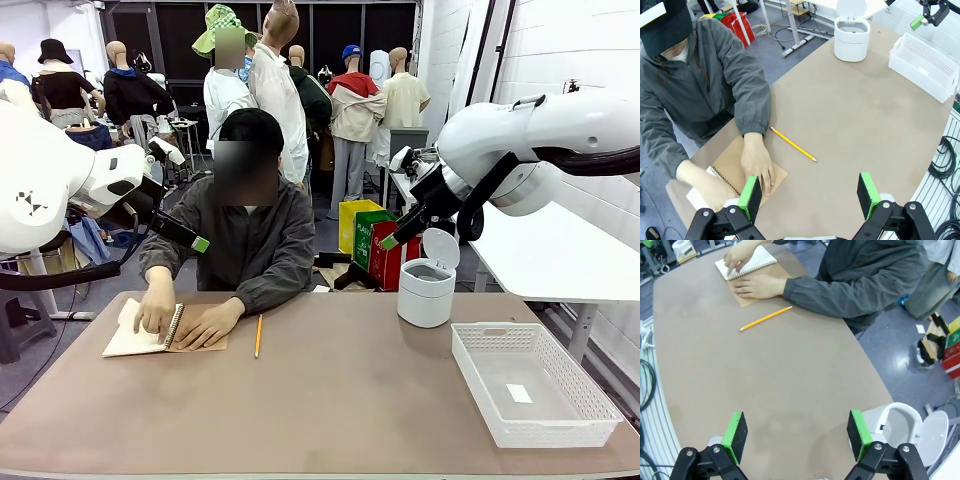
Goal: Sort the paper based on its condition.
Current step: If a person hands you a paper, place it in the Organizing basket , and if it's crumpled, put it in the Trash can.
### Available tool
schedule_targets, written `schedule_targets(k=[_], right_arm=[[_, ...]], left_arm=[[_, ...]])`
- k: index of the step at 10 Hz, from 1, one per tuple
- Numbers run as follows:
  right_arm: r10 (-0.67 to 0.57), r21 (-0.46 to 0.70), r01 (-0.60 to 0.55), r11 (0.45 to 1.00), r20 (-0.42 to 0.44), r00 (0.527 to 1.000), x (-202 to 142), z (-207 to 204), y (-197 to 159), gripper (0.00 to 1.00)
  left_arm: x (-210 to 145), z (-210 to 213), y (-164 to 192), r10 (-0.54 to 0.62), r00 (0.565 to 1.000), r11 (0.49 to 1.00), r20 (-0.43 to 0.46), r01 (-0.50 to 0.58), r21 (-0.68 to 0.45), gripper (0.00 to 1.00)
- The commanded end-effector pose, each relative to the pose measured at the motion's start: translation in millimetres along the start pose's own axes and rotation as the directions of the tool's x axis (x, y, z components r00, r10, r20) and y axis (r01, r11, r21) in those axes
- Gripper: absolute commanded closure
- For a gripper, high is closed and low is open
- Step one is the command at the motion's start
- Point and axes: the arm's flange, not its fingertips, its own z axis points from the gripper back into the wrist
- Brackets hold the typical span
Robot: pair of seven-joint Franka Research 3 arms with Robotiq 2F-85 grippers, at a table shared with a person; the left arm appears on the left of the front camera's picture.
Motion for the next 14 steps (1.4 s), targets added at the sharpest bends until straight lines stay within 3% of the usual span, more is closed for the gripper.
schedule_targets(k=[1, 14], right_arm=[[-0.006, -0.005, 0.006, 1.0, -0.008, 1.0, 0.4, 0.7, 0.1, 0.0], [-0.006, -0.005, 0.006, 1.0, -0.008, 1.0, 0.4, 0.7, 0.1, 0.0]], left_arm=[[-0.1, 0.8, 1.1, 0.004, 1.0, 1.0, -0.005, -0.004, -0.007, 0.0], [-0.1, 0.8, 1.1, 0.004, 1.0, 1.0, -0.005, -0.004, -0.007, 0.0]])
